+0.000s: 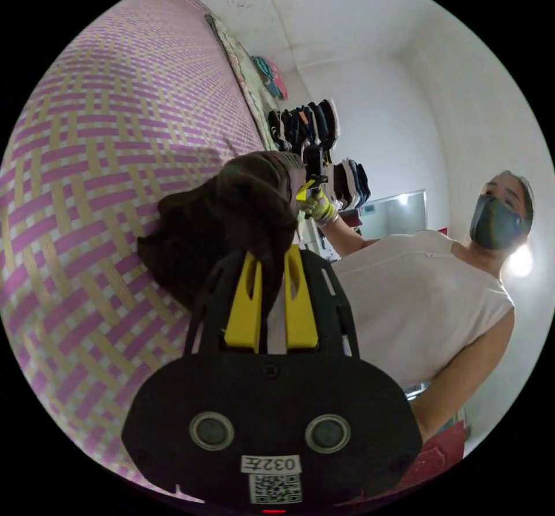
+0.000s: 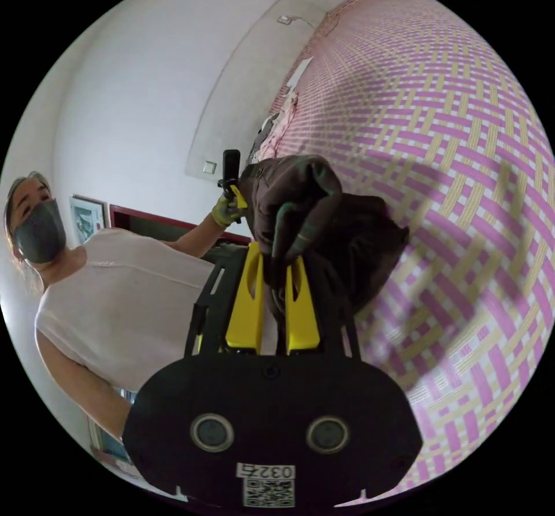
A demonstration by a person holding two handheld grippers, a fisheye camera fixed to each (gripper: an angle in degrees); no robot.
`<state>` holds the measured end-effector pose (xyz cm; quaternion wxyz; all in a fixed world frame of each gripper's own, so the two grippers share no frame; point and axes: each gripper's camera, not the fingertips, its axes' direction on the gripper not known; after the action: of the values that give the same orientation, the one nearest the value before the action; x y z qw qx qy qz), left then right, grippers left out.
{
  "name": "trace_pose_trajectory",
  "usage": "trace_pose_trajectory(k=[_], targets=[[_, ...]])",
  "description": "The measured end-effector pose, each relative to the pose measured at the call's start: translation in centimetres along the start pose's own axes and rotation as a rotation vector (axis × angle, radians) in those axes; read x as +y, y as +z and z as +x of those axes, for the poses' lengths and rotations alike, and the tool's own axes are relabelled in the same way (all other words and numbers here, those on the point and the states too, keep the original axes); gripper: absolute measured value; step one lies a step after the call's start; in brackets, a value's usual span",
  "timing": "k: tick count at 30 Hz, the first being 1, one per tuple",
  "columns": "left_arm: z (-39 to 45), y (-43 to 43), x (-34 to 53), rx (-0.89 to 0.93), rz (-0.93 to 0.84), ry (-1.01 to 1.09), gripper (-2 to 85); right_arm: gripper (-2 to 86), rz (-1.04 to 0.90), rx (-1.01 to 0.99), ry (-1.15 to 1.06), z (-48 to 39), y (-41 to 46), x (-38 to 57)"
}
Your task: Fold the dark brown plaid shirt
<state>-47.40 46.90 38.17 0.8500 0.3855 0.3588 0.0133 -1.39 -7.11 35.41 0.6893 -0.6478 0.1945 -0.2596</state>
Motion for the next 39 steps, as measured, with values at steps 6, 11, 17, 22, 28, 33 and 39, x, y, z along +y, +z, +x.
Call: trace_pose_trajectory(k=[6, 11, 17, 22, 28, 33, 39], targets=[[-6.4, 2.9, 7.1, 0.057, 0.020, -0.300, 3.6, 5.6, 0.007, -0.153, 0.258, 5.3, 2.9, 4.2], [-7.5, 3.1, 11.2, 0.128, 0.144, -0.264, 5.6, 10.4, 0.101, -0.177, 0.283, 7.2, 3.8, 6.8], [-6.8, 3.3, 12.0, 0.053, 0.100, -0.255, 1.8, 8.1, 0.032, -0.140, 0.292, 6.0, 5.6, 8.2], [-6.6, 5.2, 13.1, -0.156, 0.066, -0.278, 0.7, 7.6, 0.079, -0.048, 0.375, 6.1, 6.3, 9.2], [-2.8, 2.8, 18.8, -0.175, 0.266, -0.231, 1.0, 8.8, 0.209, -0.059, 0.390, 4.5, 5.3, 13.2], [4.1, 3.1, 19.8, -0.292, 0.357, -0.060, -0.4, 7.0, 0.463, 0.104, 0.247, -1.7, 2.8, 16.4], [5.5, 6.4, 15.2, -0.339, 0.347, 0.008, -0.9, 0.4, 0.404, 0.241, 0.097, -4.9, 6.2, 11.0]])
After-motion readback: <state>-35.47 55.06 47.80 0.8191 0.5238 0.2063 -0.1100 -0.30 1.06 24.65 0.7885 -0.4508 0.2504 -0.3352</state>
